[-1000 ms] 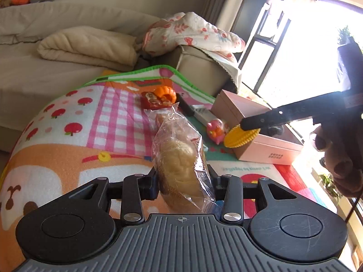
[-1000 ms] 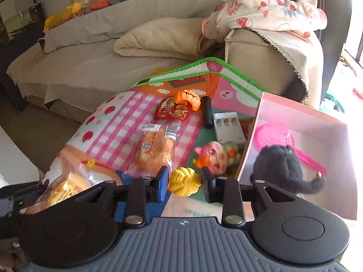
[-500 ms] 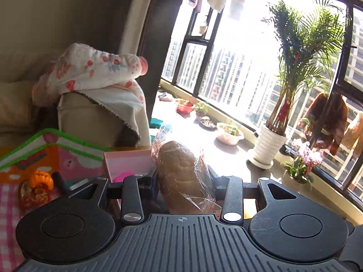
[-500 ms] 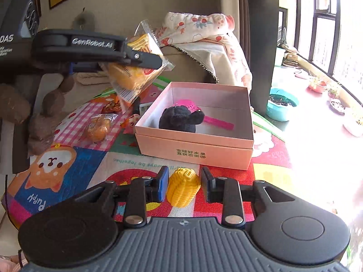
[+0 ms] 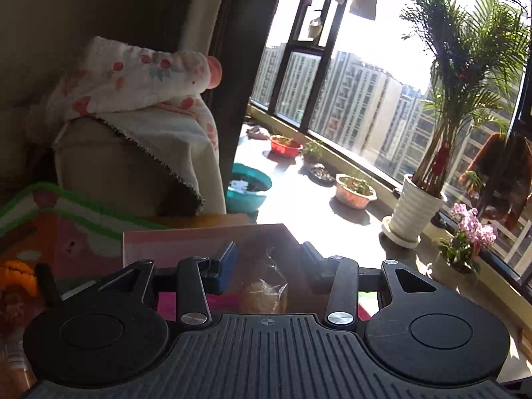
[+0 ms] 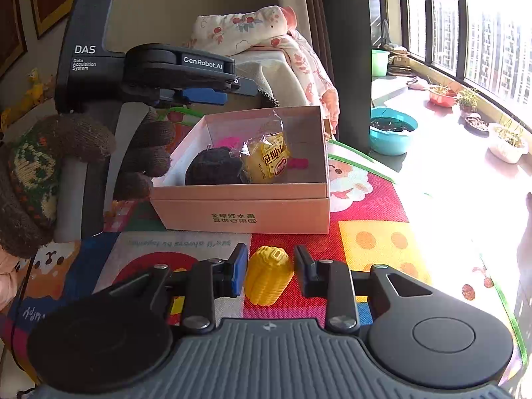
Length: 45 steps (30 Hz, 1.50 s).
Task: Organize objects
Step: 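Carry the bun into the pink box with the left tool while the right tool carries the corn, then lower the corn toy into the pink box and open the right tool, then grasp the bagged sliced bread loaf with the left tool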
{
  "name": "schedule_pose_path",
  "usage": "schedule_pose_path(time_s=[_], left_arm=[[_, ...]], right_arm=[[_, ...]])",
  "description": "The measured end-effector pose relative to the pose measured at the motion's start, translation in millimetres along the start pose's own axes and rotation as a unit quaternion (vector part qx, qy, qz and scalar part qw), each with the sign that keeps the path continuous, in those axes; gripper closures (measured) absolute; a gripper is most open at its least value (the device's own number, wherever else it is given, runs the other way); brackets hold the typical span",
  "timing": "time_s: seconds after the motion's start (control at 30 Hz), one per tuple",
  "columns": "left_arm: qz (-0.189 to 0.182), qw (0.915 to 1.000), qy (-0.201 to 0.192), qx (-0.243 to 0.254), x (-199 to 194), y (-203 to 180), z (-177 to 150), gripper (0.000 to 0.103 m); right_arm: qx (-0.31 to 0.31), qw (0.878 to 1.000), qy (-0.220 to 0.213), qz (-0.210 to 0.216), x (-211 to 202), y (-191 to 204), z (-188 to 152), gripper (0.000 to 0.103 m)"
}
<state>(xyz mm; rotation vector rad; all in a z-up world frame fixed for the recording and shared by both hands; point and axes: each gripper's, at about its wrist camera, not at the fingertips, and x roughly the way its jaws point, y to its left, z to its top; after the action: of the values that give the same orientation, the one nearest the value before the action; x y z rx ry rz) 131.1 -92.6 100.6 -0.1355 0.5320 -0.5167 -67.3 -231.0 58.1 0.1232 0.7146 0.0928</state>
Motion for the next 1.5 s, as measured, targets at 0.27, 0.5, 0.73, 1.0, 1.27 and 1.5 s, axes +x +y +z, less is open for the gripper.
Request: schedule_pose_path(time_s=[0.27, 0.5, 0.73, 1.0, 1.27, 1.5], left_arm=[[0.039, 0.9992, -0.008, -0.007, -88.1, 54.4, -47.5, 0.056], [0.114, 0.9924, 0.020, -0.041, -152.3, 100.8, -100.1, 0.056], [0.168, 0.9822, 0.026, -0.079, -184.5, 137.0, -119.1, 0.056], [0.148, 0.9798, 0.019, -0.134, -171.5, 151.2, -115.2, 0.056], [0.174, 0.9676, 0.035, -0.179, -121.2, 164.8, -92.4, 0.056], [0.176, 0.9683, 0.060, -0.166, -82.5, 163.9, -86.7, 0.038]], right_arm=[[-0.027, 0.998, -0.051, -0.021, 1.9, 9.0, 46.2, 0.073], [-0.077, 0.994, -0.045, -0.061, 46.8, 20.2, 114.8, 0.073], [-0.001, 0.999, -0.016, -0.052, 77.6, 2.4, 125.0, 0.032], [-0.061, 0.994, -0.034, -0.085, 47.8, 28.4, 69.6, 0.002], [-0.087, 0.994, -0.027, -0.054, 39.6, 58.9, 22.1, 0.000], [-0.110, 0.994, 0.000, -0.023, 53.5, 78.1, -5.5, 0.000]])
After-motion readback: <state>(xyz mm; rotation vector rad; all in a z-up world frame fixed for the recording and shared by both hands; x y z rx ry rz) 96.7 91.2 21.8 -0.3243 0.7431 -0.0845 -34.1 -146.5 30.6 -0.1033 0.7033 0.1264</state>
